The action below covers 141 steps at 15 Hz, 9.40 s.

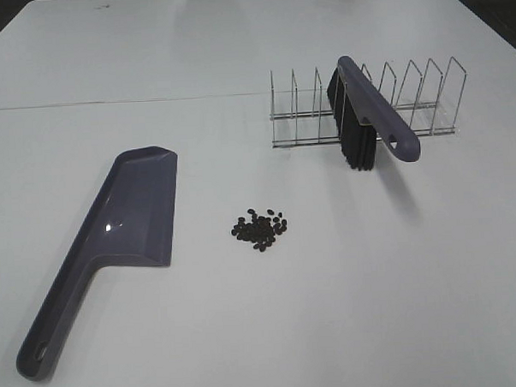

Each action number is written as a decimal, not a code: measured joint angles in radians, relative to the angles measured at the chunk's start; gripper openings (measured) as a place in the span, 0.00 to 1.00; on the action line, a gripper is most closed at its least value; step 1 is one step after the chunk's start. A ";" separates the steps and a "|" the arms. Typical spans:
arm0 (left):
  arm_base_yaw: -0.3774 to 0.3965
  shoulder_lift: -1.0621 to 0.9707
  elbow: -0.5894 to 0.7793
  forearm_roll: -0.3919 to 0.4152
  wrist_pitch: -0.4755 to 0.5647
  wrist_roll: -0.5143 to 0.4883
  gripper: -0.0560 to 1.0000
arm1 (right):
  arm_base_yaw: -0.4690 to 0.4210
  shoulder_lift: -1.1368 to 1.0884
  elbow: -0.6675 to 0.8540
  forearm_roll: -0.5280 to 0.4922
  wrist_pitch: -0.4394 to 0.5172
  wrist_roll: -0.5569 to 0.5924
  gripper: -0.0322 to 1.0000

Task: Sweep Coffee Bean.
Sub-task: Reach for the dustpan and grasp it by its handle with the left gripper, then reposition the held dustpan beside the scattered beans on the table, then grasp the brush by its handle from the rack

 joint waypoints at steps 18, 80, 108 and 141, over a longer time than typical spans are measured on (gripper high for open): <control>0.000 0.000 0.000 0.000 0.000 0.000 0.99 | 0.000 0.000 0.000 0.000 0.000 0.000 0.68; -0.408 1.675 -0.258 0.190 -0.404 -0.466 0.99 | 0.000 0.000 0.000 0.000 0.000 0.000 0.68; -0.396 1.976 -0.473 0.177 -0.427 -0.362 0.38 | 0.000 0.000 0.000 0.000 0.000 0.000 0.68; -0.415 1.777 -0.407 0.210 -0.371 -0.309 0.38 | -0.002 1.163 -0.596 -0.063 -0.058 0.052 0.98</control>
